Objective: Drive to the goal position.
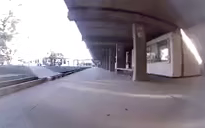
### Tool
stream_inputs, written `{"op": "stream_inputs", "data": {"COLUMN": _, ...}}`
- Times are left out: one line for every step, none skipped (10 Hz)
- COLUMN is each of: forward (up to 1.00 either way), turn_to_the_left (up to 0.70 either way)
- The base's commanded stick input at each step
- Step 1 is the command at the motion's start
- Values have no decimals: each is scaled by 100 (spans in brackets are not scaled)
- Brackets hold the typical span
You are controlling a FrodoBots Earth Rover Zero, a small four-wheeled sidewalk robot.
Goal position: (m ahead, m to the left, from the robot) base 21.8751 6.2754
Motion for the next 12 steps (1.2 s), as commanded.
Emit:
{"op": "stream_inputs", "data": {"forward": 70, "turn_to_the_left": 0}}
{"op": "stream_inputs", "data": {"forward": 70, "turn_to_the_left": 0}}
{"op": "stream_inputs", "data": {"forward": 70, "turn_to_the_left": 0}}
{"op": "stream_inputs", "data": {"forward": 70, "turn_to_the_left": 0}}
{"op": "stream_inputs", "data": {"forward": 70, "turn_to_the_left": 0}}
{"op": "stream_inputs", "data": {"forward": 70, "turn_to_the_left": 0}}
{"op": "stream_inputs", "data": {"forward": 70, "turn_to_the_left": 0}}
{"op": "stream_inputs", "data": {"forward": 70, "turn_to_the_left": 0}}
{"op": "stream_inputs", "data": {"forward": 70, "turn_to_the_left": 0}}
{"op": "stream_inputs", "data": {"forward": 70, "turn_to_the_left": 0}}
{"op": "stream_inputs", "data": {"forward": 70, "turn_to_the_left": 0}}
{"op": "stream_inputs", "data": {"forward": 70, "turn_to_the_left": 0}}
